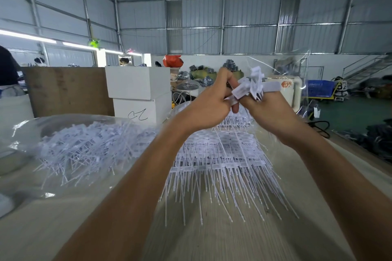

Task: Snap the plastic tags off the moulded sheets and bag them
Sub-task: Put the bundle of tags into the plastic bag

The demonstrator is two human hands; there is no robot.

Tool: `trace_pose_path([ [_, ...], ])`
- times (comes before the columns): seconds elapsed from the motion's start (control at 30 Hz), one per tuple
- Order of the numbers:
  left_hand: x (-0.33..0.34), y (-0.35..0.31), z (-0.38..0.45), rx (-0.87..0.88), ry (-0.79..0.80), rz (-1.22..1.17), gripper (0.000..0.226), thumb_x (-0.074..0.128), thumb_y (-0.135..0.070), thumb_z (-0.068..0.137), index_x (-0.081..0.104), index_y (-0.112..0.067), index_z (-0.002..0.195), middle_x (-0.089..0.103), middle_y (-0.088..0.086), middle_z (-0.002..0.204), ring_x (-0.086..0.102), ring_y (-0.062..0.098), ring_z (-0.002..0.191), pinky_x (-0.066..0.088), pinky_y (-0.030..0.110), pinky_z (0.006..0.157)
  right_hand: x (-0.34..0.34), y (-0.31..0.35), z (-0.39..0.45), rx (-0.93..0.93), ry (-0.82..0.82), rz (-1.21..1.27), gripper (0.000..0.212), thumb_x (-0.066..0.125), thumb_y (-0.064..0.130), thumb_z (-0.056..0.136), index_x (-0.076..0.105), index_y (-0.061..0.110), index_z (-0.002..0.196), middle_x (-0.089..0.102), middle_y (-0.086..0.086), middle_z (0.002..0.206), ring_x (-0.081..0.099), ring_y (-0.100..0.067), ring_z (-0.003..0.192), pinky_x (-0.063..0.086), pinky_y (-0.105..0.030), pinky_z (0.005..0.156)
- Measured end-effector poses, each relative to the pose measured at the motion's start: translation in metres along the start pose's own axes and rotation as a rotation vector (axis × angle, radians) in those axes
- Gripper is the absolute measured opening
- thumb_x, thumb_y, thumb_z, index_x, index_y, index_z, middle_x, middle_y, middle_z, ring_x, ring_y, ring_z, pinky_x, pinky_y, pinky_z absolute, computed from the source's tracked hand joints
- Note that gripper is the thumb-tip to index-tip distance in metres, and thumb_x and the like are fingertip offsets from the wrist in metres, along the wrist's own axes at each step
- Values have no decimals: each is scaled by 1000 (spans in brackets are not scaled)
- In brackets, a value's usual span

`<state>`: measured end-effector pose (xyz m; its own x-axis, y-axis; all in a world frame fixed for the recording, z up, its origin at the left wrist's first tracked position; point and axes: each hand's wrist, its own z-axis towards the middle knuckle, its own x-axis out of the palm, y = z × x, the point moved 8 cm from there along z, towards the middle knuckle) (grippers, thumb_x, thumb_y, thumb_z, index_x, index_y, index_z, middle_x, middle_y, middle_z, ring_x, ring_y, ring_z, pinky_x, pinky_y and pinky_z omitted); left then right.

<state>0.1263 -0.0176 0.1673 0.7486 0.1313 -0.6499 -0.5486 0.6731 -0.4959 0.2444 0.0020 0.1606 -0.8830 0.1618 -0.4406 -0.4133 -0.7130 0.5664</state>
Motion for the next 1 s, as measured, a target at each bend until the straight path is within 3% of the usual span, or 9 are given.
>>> trace_pose_path([
  [0.1, 2, -2, 0, 14, 16, 30, 23, 47, -2, 102, 32, -18, 109, 67, 8, 89, 54, 16, 64, 46, 37, 58, 0, 4, -1, -19, 19, -27, 24, 54, 34, 103, 67, 18, 90, 69, -2, 81, 54, -16, 67, 44, -38, 66],
  [0.23, -3, -3, 2, 4, -75, 110, 29, 53, -2, 100, 38, -22, 114, 68, 3, 107, 64, 24, 99, 52, 53, 88, -5, 7, 0, -33, -33, 35, 18, 59, 34, 101, 69, 23, 112, 73, 4, 96, 67, -12, 89, 53, -39, 80],
  [0.3, -10, -3, 3, 19, -162, 157, 26, 61, -7, 98, 45, -21, 114, 63, -1, 111, 60, 18, 102, 51, 45, 91, -9, 6, 2, -39, -60, 105, 13, 61, 30, 100, 69, 28, 111, 73, 16, 94, 65, 2, 85, 53, -27, 74],
  [0.37, -17, 0, 2, 8, -230, 160, 24, 66, -15, 96, 51, -18, 114, 60, -3, 113, 57, 14, 104, 50, 40, 95, -8, 4, 3, -27, -61, 145, 8, 62, 26, 100, 66, 32, 101, 65, 31, 73, 59, 13, 66, 42, -7, 58],
  [0.43, -21, 6, 2, -43, -243, 204, 24, 64, -28, 98, 57, -19, 118, 64, -5, 118, 59, 14, 110, 48, 42, 98, -6, 4, 3, 1, -69, 204, 16, 60, 26, 101, 60, 35, 88, 56, 33, 58, 52, 14, 52, 33, -2, 45],
  [0.63, -20, 11, 3, -100, -245, 167, 17, 56, -40, 101, 63, -25, 99, 68, -7, 82, 69, 20, 83, 55, 42, 85, -11, -2, 1, 99, -108, 328, 33, 56, 33, 103, 56, 32, 70, 45, 17, 48, 36, 0, 39, 28, -12, 39],
  [0.77, -31, 12, 3, -89, -342, 102, 8, 64, -30, 97, 70, -26, 92, 72, -8, 101, 67, 12, 100, 51, 40, 97, -8, -4, 0, 126, -72, 318, 34, 60, 33, 100, 57, 28, 67, 45, 10, 51, 35, -3, 40, 29, -17, 39],
  [0.87, -37, 9, 3, -34, -368, 3, 7, 66, -19, 96, 73, -18, 95, 73, -8, 98, 66, 7, 100, 51, 38, 98, -9, -3, -2, 124, -57, 254, 28, 63, 28, 99, 59, 20, 72, 53, 8, 52, 41, -1, 39, 31, -16, 38],
  [1.0, -40, 2, 0, 27, -374, -98, 3, 66, -13, 95, 68, -11, 96, 63, -12, 66, 60, 2, 65, 51, 20, 75, -13, -2, -2, 118, -7, 301, 15, 66, 24, 97, 69, 18, 83, 63, 5, 63, 37, -4, 43, 28, -19, 40],
])
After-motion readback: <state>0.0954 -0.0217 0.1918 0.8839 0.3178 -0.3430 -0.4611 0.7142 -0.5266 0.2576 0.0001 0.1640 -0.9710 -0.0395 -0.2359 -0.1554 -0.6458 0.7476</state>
